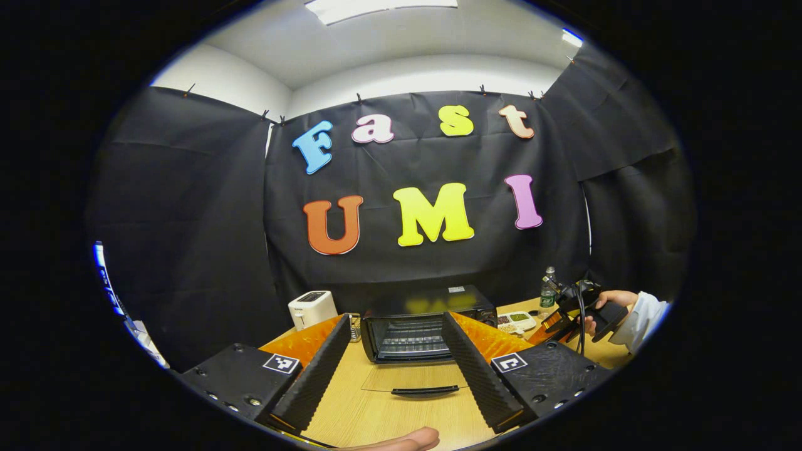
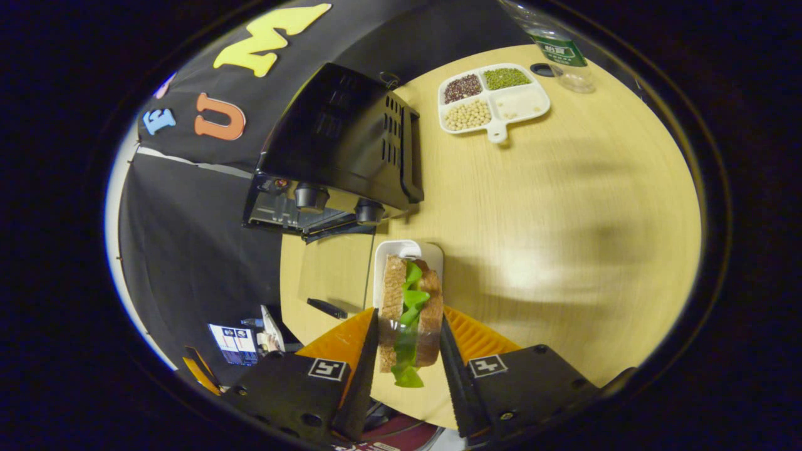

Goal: Open the electric oven with the left hand, put the food in, and close the electric oven.

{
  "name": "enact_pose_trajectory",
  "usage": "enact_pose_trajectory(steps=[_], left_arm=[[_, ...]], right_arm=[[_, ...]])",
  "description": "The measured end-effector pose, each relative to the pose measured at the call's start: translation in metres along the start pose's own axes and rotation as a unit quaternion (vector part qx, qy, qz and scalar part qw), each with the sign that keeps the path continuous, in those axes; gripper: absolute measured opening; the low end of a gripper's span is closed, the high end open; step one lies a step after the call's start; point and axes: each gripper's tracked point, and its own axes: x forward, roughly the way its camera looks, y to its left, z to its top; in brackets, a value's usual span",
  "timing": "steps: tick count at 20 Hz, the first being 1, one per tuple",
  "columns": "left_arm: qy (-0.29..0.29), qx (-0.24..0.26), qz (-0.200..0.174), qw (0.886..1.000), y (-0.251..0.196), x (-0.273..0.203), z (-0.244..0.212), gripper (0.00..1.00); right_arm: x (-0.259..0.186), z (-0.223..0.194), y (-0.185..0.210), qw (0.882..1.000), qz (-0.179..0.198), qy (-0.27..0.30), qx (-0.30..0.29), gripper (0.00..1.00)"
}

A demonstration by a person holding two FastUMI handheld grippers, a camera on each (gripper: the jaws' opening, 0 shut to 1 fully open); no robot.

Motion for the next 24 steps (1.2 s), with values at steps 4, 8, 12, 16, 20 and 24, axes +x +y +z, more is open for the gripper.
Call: enact_pose_trajectory(steps=[4, 8, 12, 16, 20, 24], left_arm=[[0.003, -0.01, -0.009, 1.0, -0.001, -0.001, -0.004, 0.96], [0.003, -0.012, -0.017, 1.0, 0.003, -0.003, -0.007, 0.95], [-0.001, -0.029, -0.028, 0.999, 0.006, -0.005, -0.009, 0.95], [-0.008, -0.045, -0.037, 0.998, 0.015, -0.01, -0.008, 0.95], [-0.016, -0.053, -0.041, 0.998, 0.031, -0.013, -0.009, 0.95], [-0.022, -0.05, -0.043, 0.998, 0.051, -0.018, -0.009, 0.95]], right_arm=[[-0.001, -0.002, 0.003, 1.0, 0.005, -0.011, 0.0, 0.4], [-0.013, -0.003, 0.01, 0.999, 0.006, -0.037, -0.002, 0.38], [-0.024, -0.013, 0.028, 0.997, 0.021, -0.069, -0.002, 0.37], [-0.025, -0.026, 0.058, 0.993, 0.049, -0.108, 0.017, 0.37], [-0.007, -0.038, 0.094, 0.985, 0.079, -0.152, 0.037, 0.37], [0.029, -0.049, 0.137, 0.975, 0.126, -0.173, 0.061, 0.37]])
